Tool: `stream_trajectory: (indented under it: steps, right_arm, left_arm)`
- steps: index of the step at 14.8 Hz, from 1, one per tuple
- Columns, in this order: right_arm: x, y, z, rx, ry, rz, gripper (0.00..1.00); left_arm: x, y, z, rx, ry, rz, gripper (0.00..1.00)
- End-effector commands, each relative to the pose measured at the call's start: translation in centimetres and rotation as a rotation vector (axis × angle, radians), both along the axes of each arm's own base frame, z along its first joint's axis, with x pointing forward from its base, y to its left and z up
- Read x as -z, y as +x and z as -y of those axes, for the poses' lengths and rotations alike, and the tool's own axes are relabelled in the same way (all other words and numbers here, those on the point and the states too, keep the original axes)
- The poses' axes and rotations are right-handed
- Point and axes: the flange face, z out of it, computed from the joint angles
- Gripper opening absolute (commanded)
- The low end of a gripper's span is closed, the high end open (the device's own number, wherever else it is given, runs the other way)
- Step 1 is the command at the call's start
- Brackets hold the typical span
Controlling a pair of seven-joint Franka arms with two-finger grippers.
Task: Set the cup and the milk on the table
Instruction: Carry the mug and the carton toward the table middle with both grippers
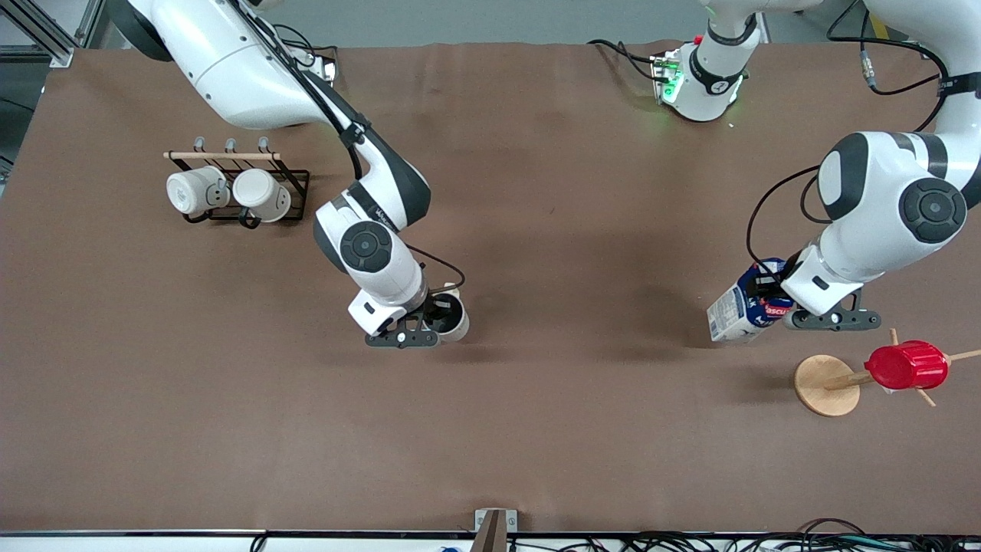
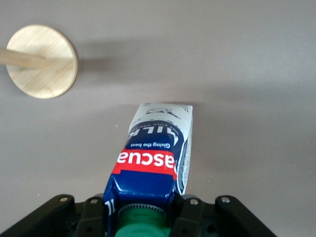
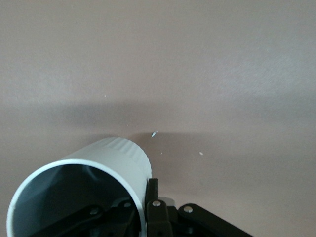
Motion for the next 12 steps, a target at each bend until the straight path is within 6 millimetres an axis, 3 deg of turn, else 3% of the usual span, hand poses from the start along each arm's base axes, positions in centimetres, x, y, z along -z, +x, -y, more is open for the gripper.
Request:
stream_trajectory:
  steps: [1, 8, 9, 12]
  right_arm:
    - [0.6, -1.3, -1.1, 0.022, -0.017, 0.003, 0.03]
    - [2.8, -3.0, -3.3, 0.032, -0.035, -0.006, 0.11]
    - [2.9, -3.0, -3.4, 0.039, -0.024, 0.003, 0.17]
    - [3.3, -3.1, -3.2, 0.044, -0.023, 0.001, 0.66]
  left_arm:
    - [-0.5, 2.2, 2.2, 0.025, 0.015, -0.035, 0.10]
    - [0.7, 2.1, 10.7, 0.029, 0.025, -0.043, 0.09]
    - [0.8, 1.7, 12.3, 0.036, 0.028, -0.042, 0.09]
    - [0.2, 2.8, 13.8, 0.019, 0.011, -0.018, 0.09]
